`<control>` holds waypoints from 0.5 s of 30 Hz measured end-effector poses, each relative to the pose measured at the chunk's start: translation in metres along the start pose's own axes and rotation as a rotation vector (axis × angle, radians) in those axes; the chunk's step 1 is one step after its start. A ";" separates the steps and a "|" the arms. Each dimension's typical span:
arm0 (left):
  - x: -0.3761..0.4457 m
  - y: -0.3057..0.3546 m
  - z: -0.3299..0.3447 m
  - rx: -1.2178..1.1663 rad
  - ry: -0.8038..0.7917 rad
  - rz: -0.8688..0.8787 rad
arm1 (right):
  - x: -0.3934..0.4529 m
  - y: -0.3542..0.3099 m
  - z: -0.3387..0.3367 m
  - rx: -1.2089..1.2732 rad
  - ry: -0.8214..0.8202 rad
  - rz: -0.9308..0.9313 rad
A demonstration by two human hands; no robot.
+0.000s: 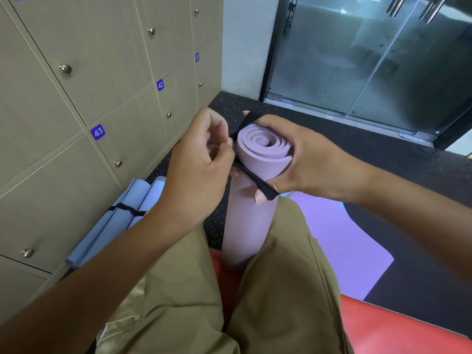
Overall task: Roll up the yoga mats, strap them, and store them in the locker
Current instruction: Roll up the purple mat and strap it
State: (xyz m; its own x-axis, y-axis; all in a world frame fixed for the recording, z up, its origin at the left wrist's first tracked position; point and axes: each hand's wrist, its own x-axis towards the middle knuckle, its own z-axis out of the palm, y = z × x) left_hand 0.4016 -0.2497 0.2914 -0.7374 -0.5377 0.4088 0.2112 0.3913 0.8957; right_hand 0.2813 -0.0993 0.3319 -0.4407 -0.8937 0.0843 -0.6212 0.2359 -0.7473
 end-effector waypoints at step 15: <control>-0.008 -0.009 0.015 -0.034 -0.048 -0.022 | -0.018 0.034 0.003 0.396 0.091 0.116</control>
State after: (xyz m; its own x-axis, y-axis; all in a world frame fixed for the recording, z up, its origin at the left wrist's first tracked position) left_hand 0.3960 -0.2371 0.2776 -0.7721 -0.5086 0.3810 0.2158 0.3541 0.9100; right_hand 0.2703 -0.0764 0.3026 -0.5592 -0.8285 0.0294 -0.2754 0.1522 -0.9492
